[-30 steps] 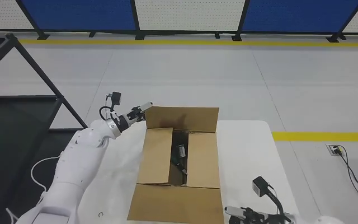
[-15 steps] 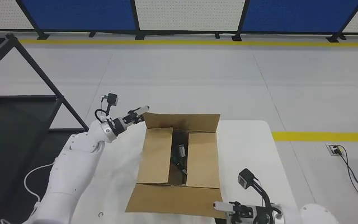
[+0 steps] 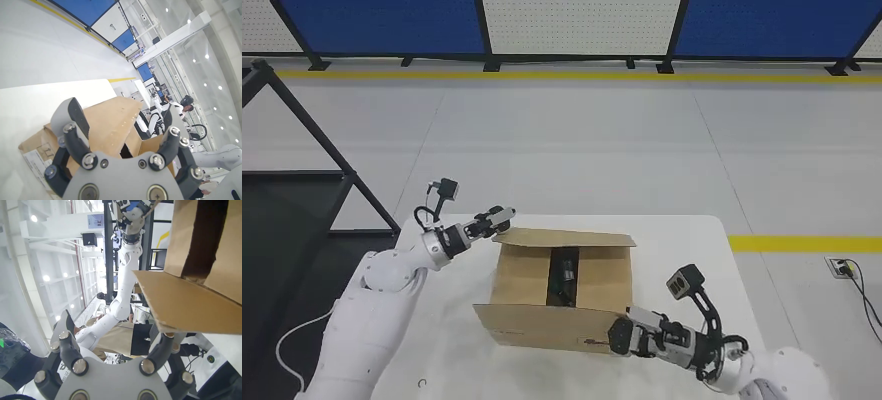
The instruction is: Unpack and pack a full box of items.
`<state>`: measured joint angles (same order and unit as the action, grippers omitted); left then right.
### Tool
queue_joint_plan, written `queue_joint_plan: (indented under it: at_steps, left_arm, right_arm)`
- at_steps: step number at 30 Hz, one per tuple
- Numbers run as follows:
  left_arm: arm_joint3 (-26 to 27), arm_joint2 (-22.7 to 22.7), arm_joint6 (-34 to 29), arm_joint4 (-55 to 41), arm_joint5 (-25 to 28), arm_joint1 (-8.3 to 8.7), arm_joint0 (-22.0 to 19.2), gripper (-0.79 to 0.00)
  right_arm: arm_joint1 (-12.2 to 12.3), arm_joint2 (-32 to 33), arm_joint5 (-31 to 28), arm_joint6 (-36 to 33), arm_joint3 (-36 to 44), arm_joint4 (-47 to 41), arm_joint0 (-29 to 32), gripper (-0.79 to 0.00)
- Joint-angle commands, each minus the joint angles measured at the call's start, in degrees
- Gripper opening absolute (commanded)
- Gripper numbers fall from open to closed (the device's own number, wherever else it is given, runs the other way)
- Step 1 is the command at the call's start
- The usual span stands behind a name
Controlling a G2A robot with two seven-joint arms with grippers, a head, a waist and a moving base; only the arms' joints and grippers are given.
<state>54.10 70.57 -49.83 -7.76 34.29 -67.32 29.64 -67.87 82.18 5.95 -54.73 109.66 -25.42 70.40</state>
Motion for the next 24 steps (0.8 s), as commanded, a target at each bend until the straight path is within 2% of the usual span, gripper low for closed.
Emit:
queue_joint_plan:
  at_steps: [1, 7, 11, 16, 24]
  left_arm:
    - [2.0, 0.6, -0.9, 0.4, -0.9, 0.4, 1.1, 0.0]
    - [6.8, 2.1, -5.4, 0.6, -4.0, 1.58, 3.7, 0.0]
    - [8.8, 2.8, -7.6, 0.6, -6.1, 2.17, 4.8, 0.0]
    - [10.3, 3.0, -11.2, 0.4, -8.7, 2.76, 5.6, 0.0]
    - [11.4, 2.9, -12.5, 0.1, -10.1, 3.28, 6.0, 0.0]
  right_arm:
    - [-0.1, -0.7, -2.2, 2.6, -0.1, 0.9, -0.6, 0.0]
    - [-0.6, -3.9, -6.4, 10.0, -0.9, 3.8, -2.4, 0.0]
    - [-1.0, -6.3, -7.2, 13.1, -3.3, 5.8, -4.2, 0.0]
    - [-1.4, -9.2, -8.8, 16.7, -7.1, 8.5, -6.4, 0.0]
    - [-2.2, -11.5, -16.1, 21.6, -12.9, 9.6, -9.1, 0.0]
